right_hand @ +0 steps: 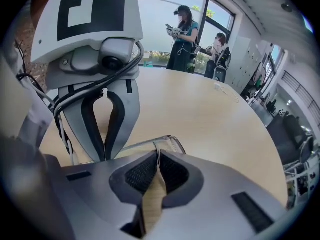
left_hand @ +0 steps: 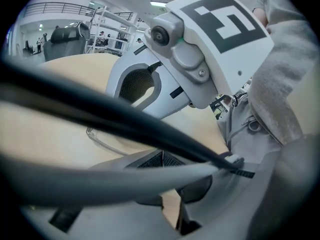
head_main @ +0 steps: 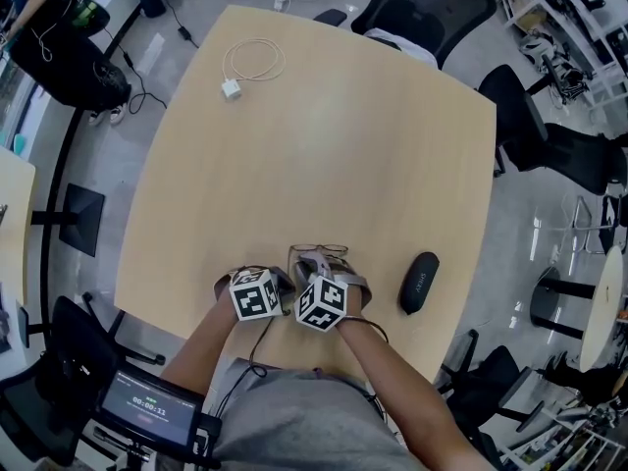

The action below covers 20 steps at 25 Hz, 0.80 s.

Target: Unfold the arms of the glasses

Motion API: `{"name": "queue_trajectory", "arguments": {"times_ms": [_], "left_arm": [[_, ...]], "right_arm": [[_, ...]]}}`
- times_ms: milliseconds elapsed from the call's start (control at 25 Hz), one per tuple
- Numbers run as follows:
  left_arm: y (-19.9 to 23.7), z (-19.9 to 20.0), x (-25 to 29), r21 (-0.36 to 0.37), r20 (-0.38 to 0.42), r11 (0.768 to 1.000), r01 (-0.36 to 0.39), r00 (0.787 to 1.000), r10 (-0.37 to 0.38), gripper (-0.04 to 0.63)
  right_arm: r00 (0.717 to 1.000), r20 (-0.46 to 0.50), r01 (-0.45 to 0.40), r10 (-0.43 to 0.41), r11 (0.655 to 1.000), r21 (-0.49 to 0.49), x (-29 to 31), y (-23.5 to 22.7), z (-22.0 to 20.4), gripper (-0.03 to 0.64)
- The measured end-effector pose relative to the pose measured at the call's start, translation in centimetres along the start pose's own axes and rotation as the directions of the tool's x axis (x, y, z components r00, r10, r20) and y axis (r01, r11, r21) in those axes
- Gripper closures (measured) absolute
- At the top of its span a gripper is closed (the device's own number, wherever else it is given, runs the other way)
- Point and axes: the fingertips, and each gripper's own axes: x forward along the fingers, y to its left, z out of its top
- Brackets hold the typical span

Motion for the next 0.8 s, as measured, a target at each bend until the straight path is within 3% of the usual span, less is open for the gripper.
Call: {"name": "queue_trajectory", "arguments": {"times_ms": [360,800], "left_arm": [[0.0,-0.1,0.0,-0.006,0.0,1.0,0.006,1.0,-0.006,0.588],[0.1,-0.1,0.2,-0.027,-0.002,0.999,0.018,1.0,-0.018,0.588]], "right_arm": [[0.999,0.01,-0.036,0.036,0.998,-0.048,-0.9,1.4,-0.8,0.604],[0.993,-0.018,-0.116,0.115,0.972,-0.207,-2.3,4.5,-2.6,0.603]]}}
